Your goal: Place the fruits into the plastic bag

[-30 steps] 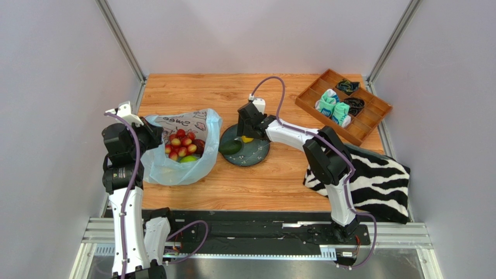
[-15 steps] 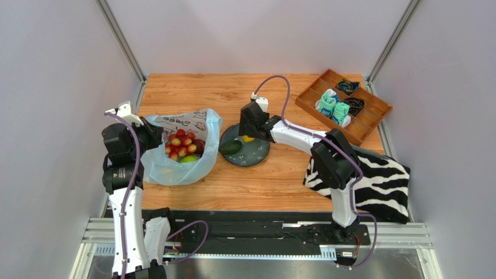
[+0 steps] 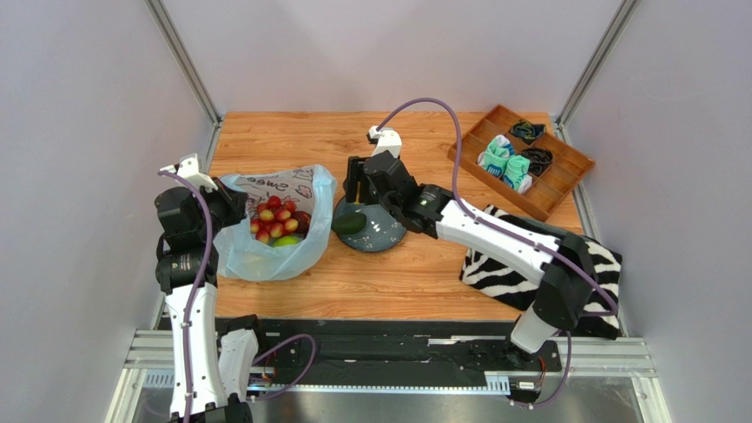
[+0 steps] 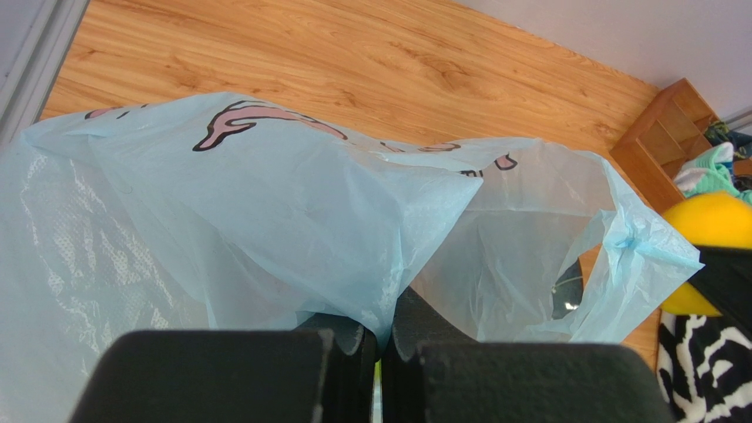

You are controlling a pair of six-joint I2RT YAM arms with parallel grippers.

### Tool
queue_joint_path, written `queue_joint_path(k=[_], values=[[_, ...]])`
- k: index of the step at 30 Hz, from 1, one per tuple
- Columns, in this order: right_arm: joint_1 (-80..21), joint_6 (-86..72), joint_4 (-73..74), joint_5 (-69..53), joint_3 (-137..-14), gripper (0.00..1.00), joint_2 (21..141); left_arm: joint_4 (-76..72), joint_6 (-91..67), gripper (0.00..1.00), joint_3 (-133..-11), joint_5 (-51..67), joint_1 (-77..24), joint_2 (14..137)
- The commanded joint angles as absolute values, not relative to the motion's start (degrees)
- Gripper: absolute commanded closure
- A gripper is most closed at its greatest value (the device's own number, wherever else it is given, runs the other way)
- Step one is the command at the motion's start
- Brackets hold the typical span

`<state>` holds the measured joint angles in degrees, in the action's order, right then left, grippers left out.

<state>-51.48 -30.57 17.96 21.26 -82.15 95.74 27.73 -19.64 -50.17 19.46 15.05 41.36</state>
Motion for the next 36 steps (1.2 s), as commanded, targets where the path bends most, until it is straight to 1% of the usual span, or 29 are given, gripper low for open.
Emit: queue_joint_path(k=[1,7,10,15,18,22,26,32,36], values=[[-55.4,-25.1,14.4,27.2,-83.1,0.41,88.2,25.9,-20.4,1.00,-49.7,20.5,15.5,41.3],[-62.2,-19.6,11.8,27.2,-85.2,0.41,86.7,25.9,-20.4,1.00,-49.7,20.6,15.5,41.2],[-65.0,-17.6,11.4,26.4,-88.6,0.41,89.3,25.8,-20.4,1.00,-49.7,20.5,15.6,41.3],[-67.0,-16.4,13.4,22.9,-95.7,0.41,96.6,25.9,-20.5,1.00,-49.7,20.5,15.6,41.4],[-67.4,-15.7,16.2,20.3,-101.1,0.40,102.1,25.8,-20.5,1.00,-49.7,20.4,15.6,41.4],[-67.7,-14.3,23.4,18.7,-108.9,0.40,109.5,25.8,-20.5,1.00,-49.7,20.6,15.5,41.4],[-67.7,-13.0,25.7,18.5,-113.1,0.39,115.0,25.9,-20.5,1.00,-49.7,20.6,15.6,41.4],[-67.1,-12.7,31.5,22.1,-119.6,0.39,122.5,25.8,-20.4,1.00,-49.7,20.5,15.6,41.4],[-65.9,-13.2,32.4,23.3,-120.3,0.39,124.7,25.8,-20.5,1.00,-49.7,20.7,15.5,41.5]])
